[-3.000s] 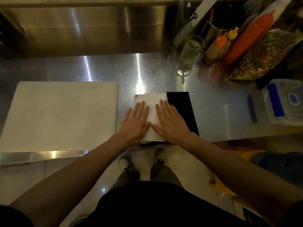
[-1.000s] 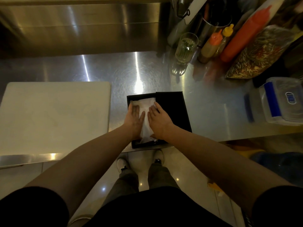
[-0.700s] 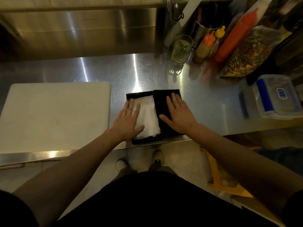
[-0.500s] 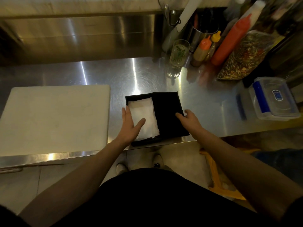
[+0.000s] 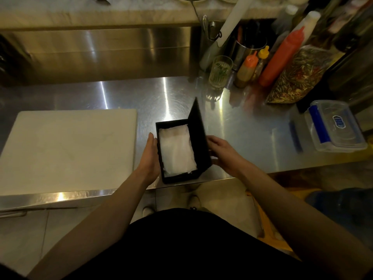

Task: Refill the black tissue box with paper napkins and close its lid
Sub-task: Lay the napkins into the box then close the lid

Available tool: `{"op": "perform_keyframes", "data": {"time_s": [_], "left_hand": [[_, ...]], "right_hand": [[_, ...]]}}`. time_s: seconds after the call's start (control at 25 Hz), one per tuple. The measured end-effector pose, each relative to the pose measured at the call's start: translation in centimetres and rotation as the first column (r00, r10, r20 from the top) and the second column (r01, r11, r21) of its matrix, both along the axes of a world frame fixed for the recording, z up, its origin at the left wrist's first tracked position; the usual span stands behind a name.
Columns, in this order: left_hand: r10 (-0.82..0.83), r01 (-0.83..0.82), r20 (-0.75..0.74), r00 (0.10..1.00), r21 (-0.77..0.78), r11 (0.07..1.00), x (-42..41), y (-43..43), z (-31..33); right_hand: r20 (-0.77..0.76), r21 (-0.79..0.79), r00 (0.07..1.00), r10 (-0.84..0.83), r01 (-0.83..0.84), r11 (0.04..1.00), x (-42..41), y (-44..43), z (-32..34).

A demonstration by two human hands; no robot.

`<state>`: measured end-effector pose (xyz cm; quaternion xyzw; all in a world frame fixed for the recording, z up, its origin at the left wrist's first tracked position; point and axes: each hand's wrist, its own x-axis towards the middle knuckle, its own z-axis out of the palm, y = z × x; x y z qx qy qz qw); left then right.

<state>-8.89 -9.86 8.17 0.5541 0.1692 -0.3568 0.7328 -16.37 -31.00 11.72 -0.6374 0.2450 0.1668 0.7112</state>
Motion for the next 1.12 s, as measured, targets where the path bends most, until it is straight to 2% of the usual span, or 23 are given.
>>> {"op": "perform_keyframes", "data": {"time_s": [0.12, 0.28, 0.64, 0.76, 0.96, 1.04, 1.12], "left_hand": [[-0.051, 0.051, 0.002, 0.999, -0.022, 0.998, -0.2, 0.7, -0.2], [-0.111, 0.112, 0.039, 0.993, -0.034, 0.993, -0.6, 1.7, -0.6], [-0.183, 0.184, 0.044, 0.982, -0.032, 0.982, -0.7, 1.6, -0.1], [-0.194, 0.195, 0.072, 0.978, 0.002, 0.981, -0.2, 1.5, 0.4], [-0.198, 0.183, 0.229, 0.953, 0.085, 0.979, 1.5, 0.2, 2.4], [-0.142, 0.138, 0.252, 0.957, 0.032, 0.990, 1.9, -1.0, 3.9], [-0.104, 0.116, 0.223, 0.969, -0.041, 0.992, 2.1, -2.5, 4.9]], "right_hand": [[-0.024, -0.177, 0.999, 0.027, -0.031, 0.984, 0.8, 2.7, -1.2], [-0.080, -0.410, 0.996, 0.037, -0.066, 0.909, 1.5, 3.9, -3.1], [-0.156, -0.472, 0.979, 0.132, -0.191, 0.861, 1.8, 4.4, -3.8], [-0.112, -0.455, 0.991, 0.067, -0.111, 0.884, 1.8, 4.8, -3.2], [0.103, -0.463, 0.985, -0.140, 0.172, 0.869, 1.1, 4.0, -1.4], [0.190, -0.413, 0.961, -0.200, 0.263, 0.872, 1.3, 2.7, -0.2], [0.216, -0.320, 0.938, -0.272, 0.331, 0.888, 1.9, 1.0, 0.7]]}}
